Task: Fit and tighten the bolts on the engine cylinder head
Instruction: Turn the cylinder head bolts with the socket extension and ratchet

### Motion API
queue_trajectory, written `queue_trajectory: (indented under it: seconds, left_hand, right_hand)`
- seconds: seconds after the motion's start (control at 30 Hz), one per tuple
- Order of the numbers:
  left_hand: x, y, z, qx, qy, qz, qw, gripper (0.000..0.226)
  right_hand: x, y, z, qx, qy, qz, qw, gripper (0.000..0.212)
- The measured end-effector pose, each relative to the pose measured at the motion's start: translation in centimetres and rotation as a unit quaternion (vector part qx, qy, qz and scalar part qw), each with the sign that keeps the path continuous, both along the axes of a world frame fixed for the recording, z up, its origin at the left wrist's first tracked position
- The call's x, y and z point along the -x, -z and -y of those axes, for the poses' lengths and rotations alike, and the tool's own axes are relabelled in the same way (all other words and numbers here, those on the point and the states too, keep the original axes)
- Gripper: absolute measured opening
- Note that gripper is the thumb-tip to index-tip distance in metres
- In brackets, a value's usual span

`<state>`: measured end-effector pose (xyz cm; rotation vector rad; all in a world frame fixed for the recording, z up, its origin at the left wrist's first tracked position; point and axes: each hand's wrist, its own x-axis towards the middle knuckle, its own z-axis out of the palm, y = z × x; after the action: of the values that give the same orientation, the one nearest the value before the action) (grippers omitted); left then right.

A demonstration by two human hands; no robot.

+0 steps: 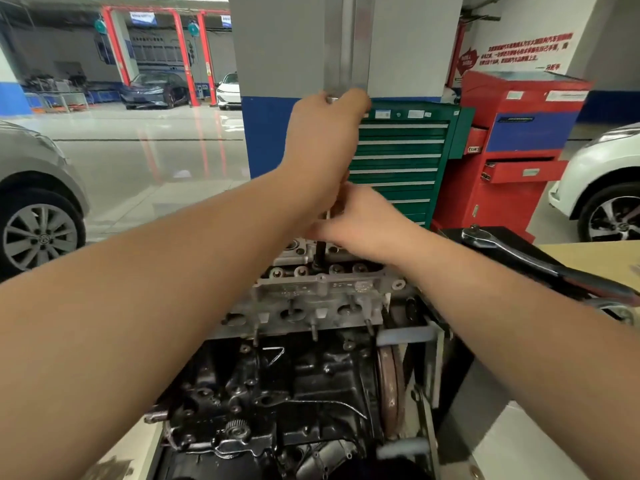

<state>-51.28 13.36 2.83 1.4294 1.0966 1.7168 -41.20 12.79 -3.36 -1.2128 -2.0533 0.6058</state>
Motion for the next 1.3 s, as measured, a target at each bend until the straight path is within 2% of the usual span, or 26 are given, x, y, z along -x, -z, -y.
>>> queue_trajectory:
  seconds: [0.03, 0.07, 0.13, 0.17, 0.23, 0.3, 0.4, 0.5, 0.53, 0.67, 0.8, 0.9, 0.97, 1.03, 1.13, 1.23, 1.3]
  left_hand:
    - [0.9, 0.0, -0.1, 0.015, 0.088, -0.001, 0.996, 0.035]
    - [1.9, 0.0, -0.2, 0.034, 0.186, -0.007, 0.982, 0.04]
    - [3.9, 0.0, -0.5, 0.068, 0.32, -0.005, 0.945, 0.047]
    - [4.5, -0.1, -0.7, 0.079, 0.347, 0.004, 0.934, 0.047]
    - [4.6, -0.1, -0.8, 0.085, 0.36, 0.006, 0.929, 0.045]
    - [3.7, 0.0, -0.8, 0.071, 0.352, -0.014, 0.933, 0.044]
    - [3.1, 0.4, -0.7, 0.054, 0.31, -0.009, 0.949, 0.039]
    - [3.6, 1.1, -0.8, 0.03, 0.276, 0.016, 0.961, 0.034]
    - [3.8, 1.3, -0.9, 0.021, 0.264, 0.019, 0.964, 0.034]
    - [3.7, 1.9, -0.8, -0.003, 0.244, 0.015, 0.97, 0.038]
    - [2.5, 2.0, -0.4, -0.017, 0.212, -0.012, 0.977, 0.04]
    - [2.2, 2.0, -0.5, -0.018, 0.189, -0.003, 0.982, 0.039]
    - [2.3, 2.0, -0.7, -0.018, 0.181, 0.006, 0.983, 0.038]
    - [2.5, 2.1, -0.9, -0.02, 0.18, 0.013, 0.983, 0.038]
    - [2.7, 2.2, -0.9, -0.022, 0.186, 0.024, 0.982, 0.037]
    - [2.7, 2.4, -0.7, -0.022, 0.193, 0.045, 0.98, 0.036]
    - [2.7, 2.4, -0.6, -0.018, 0.193, 0.053, 0.98, 0.036]
  right_hand:
    - [-2.4, -0.6, -0.3, -0.041, -0.004, 0.054, 0.998, 0.046]
    - [-5.4, -0.8, -1.2, -0.082, 0.023, 0.071, 0.994, 0.054]
    - [-11.5, -0.3, -3.3, -0.136, 0.163, 0.161, 0.964, 0.054]
    - [-13.9, 0.4, -4.4, -0.111, 0.245, 0.224, 0.937, 0.056]
    - [-17.1, 3.0, -6.2, 0.0, 0.329, 0.327, 0.886, 0.068]
    - [-18.6, 5.7, -6.7, 0.079, 0.335, 0.355, 0.869, 0.07]
    - [-18.9, 8.1, -6.9, 0.039, 0.342, 0.368, 0.864, 0.056]
    - [-19.5, 8.5, -7.1, -0.032, 0.394, 0.399, 0.827, 0.059]
    - [-19.8, 8.6, -7.2, -0.029, 0.4, 0.4, 0.824, 0.063]
    - [-20.8, 9.3, -7.8, 0.043, 0.386, 0.354, 0.85, 0.063]
    - [-19.9, 9.9, -7.7, -0.03, 0.332, 0.336, 0.881, 0.038]
    - [-19.3, 9.8, -7.0, -0.046, 0.257, 0.35, 0.9, 0.031]
    - [-18.9, 9.2, -6.7, -0.053, 0.244, 0.345, 0.905, 0.024]
    - [-18.0, 7.8, -6.3, -0.063, 0.249, 0.267, 0.929, 0.028]
    - [-15.5, 3.3, -5.5, -0.053, 0.228, 0.07, 0.97, 0.041]
    - [-11.9, -3.2, -3.6, 0.069, 0.147, -0.113, 0.98, 0.05]
    - [-10.2, -7.6, -2.2, 0.126, 0.097, -0.147, 0.976, 0.053]
